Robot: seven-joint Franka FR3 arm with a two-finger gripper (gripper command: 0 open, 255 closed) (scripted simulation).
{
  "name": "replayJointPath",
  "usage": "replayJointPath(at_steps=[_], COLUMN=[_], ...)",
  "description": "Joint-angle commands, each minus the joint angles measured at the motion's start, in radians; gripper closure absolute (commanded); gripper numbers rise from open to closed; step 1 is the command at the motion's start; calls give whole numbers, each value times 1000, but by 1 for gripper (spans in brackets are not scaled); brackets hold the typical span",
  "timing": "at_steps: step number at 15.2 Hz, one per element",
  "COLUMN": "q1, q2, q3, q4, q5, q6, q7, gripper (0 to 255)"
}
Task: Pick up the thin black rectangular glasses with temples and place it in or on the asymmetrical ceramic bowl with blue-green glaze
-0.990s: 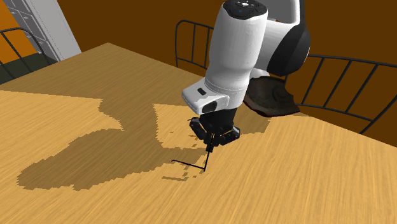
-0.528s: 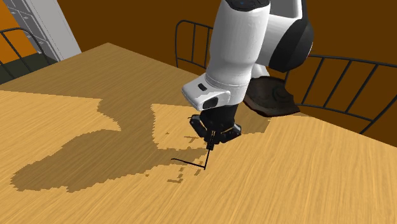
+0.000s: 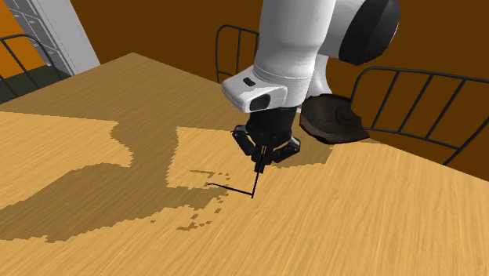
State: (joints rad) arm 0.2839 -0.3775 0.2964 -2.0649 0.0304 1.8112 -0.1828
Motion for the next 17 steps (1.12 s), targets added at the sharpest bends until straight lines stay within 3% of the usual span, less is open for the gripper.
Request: replayJointPath(at_steps=[1,17], q1=[-1,-11], q2=[5,61], q3=[-1,-2], q4=[30,301], q5=[-2,-18], q6=[-26,-242], q7=[0,-1], gripper=[255,255])
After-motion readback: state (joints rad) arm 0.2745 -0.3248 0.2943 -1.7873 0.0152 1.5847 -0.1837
